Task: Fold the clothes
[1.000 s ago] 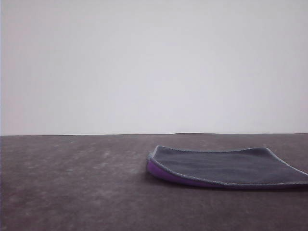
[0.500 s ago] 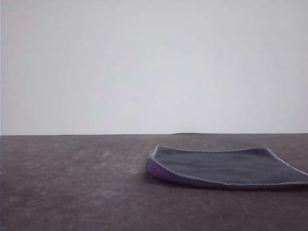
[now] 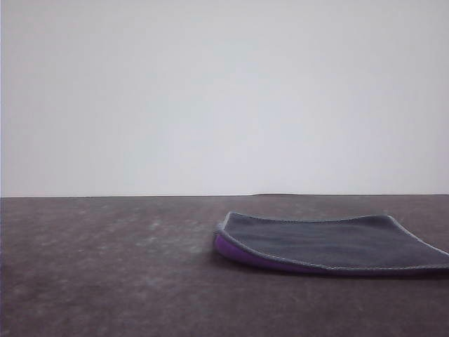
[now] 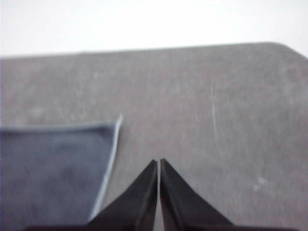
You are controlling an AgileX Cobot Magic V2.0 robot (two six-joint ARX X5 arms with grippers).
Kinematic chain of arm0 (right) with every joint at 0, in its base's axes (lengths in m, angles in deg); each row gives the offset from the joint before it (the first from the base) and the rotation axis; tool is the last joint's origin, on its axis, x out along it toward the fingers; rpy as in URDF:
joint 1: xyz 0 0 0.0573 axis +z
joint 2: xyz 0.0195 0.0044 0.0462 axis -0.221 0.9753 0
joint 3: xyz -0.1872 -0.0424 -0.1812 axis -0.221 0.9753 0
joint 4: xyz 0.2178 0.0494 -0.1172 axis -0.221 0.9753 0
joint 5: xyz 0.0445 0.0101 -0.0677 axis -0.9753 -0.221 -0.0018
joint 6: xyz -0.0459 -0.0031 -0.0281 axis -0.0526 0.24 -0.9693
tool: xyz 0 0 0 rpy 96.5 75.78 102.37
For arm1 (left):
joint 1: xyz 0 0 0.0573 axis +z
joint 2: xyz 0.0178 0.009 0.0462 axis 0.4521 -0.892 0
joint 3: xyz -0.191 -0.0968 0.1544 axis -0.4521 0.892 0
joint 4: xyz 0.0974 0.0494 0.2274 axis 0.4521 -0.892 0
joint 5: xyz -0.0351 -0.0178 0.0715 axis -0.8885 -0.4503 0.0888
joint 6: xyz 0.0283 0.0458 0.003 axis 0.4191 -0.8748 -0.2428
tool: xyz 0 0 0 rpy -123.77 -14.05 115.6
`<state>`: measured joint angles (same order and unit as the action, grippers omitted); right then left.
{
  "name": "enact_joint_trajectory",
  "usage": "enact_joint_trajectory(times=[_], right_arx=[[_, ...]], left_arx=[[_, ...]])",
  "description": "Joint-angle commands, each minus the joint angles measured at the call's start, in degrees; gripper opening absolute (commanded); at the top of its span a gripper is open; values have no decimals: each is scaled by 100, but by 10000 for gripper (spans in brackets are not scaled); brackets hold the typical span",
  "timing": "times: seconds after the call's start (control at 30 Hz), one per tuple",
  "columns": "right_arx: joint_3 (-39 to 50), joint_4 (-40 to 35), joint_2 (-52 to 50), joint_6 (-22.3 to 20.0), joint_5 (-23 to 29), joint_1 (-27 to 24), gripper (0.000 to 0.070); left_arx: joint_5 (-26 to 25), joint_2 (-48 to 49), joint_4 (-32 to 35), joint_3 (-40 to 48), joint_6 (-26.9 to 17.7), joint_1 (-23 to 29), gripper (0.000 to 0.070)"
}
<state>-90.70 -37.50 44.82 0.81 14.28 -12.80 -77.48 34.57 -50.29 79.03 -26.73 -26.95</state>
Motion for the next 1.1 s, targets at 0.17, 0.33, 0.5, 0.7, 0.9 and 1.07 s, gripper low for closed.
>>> enact_joint_trajectory(times=[0.17,0.33,0.5,0.7,0.9,1.07], right_arx=[[-1473,206,1336,352,150,7,3],[-2643,329,2920,354,-213,7,3],[-3785,701,4448,87,-697,7,3],[-4537,852,5816,-26,-1370,7,3],[-4559,816,6625,-121,-1428,6,3],[-4559,852,6930,-134,-1640,4,3]], left_arx=[[118,-1125,269,-1477,314,0,15],[-303,-2738,267,-2453,99,0,16],[-1039,-4409,231,-3364,-111,0,16],[-1999,-6097,222,-4179,-131,0,16],[-2690,-7135,234,-4483,-127,0,16],[-2967,-7556,225,-4489,-133,-3,16]])
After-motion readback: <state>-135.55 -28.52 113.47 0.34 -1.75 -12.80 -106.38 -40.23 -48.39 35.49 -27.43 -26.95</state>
